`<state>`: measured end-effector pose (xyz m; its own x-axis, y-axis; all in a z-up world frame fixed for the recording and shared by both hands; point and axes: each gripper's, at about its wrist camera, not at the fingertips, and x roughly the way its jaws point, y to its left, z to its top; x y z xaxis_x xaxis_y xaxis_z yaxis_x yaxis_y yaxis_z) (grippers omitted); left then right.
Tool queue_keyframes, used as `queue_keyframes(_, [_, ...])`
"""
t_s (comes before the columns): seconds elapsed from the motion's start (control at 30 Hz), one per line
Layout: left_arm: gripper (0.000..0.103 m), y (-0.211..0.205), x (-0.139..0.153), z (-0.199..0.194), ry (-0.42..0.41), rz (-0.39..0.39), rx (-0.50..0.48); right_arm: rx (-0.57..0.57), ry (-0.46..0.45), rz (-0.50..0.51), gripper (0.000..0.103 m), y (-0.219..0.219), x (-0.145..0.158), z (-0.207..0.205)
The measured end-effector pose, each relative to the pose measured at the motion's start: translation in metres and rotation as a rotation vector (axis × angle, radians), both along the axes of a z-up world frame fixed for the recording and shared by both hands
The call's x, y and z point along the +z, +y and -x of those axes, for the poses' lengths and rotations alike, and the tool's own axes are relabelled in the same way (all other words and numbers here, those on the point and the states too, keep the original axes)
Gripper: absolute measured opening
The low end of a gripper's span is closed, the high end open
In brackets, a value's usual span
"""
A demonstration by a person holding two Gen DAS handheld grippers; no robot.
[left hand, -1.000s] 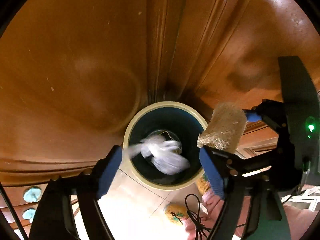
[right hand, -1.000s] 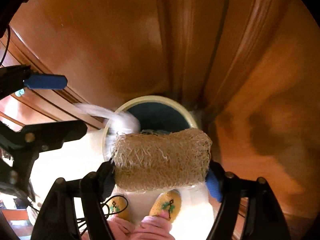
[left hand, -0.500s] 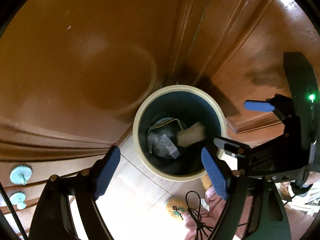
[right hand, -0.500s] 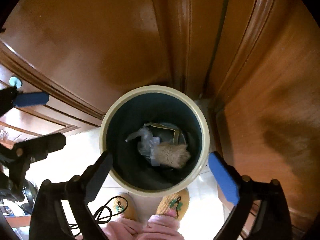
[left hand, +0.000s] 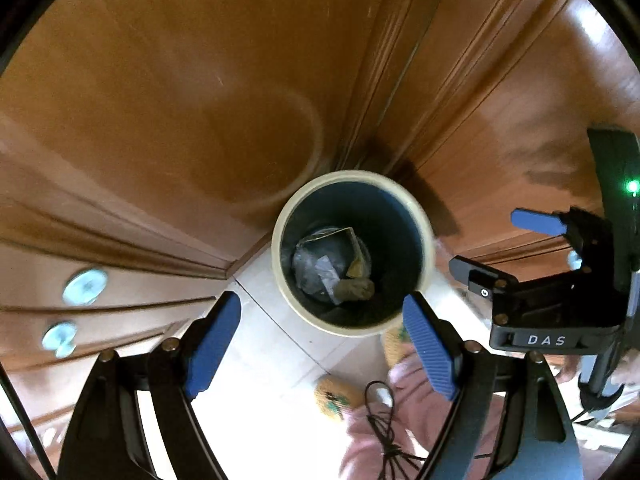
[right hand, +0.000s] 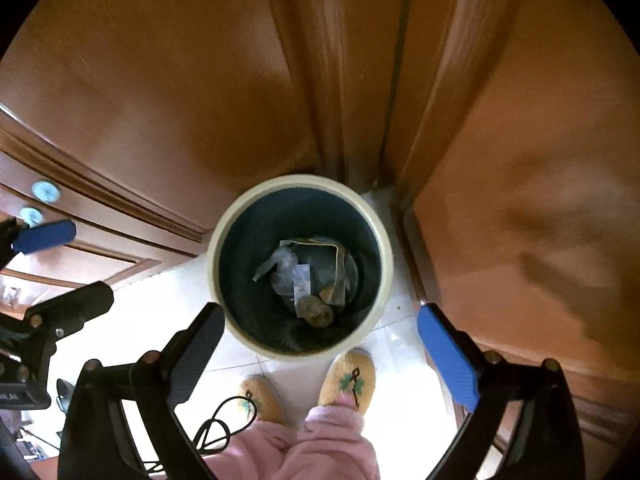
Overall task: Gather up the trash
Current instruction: 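Open the left gripper over the bin while the right releases the noodle bundle, then grasp the clear plastic bottle with the right gripper while the left grasps the white tissue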
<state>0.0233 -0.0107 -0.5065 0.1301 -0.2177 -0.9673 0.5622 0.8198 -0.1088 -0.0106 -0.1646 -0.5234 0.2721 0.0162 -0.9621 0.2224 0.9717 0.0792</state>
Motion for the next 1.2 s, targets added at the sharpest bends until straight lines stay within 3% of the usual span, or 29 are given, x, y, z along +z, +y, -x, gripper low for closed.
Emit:
queue_keyframes(0.13, [0.082,0.001,0.056,0.009,-0.04,0.03,0.006,0.004,-0.027,0.002,0.097,0.004,0.053,0.011])
queue_keyframes(0.27, [0.082,0.008,0.131,0.016,-0.106,0.082,0.012,0.011,-0.079,0.013,0.097,0.01,0.131,0.025])
queue_keyframes(0.43, [0.082,0.011,0.222,0.021,-0.131,0.163,0.005,0.017,-0.194,0.062,0.097,0.018,0.236,0.041])
queue_keyframes(0.6, [0.082,0.003,0.308,0.028,-0.205,0.256,-0.037,-0.063,-0.284,0.111,0.097,0.013,0.331,0.053])
queue_keyframes(0.8, [0.082,-0.008,0.391,0.016,-0.29,0.365,-0.062,-0.126,-0.41,0.261,0.097,0.006,0.424,0.051])
queue_keyframes(1.0, [0.082,-0.029,0.443,-0.01,-0.353,0.397,-0.08,-0.154,-0.532,0.355,0.097,-0.003,0.475,0.03])
queue_keyframes(1.2, [0.082,-0.056,0.459,-0.056,-0.384,0.413,-0.028,-0.136,-0.559,0.417,0.096,-0.024,0.482,-0.016])
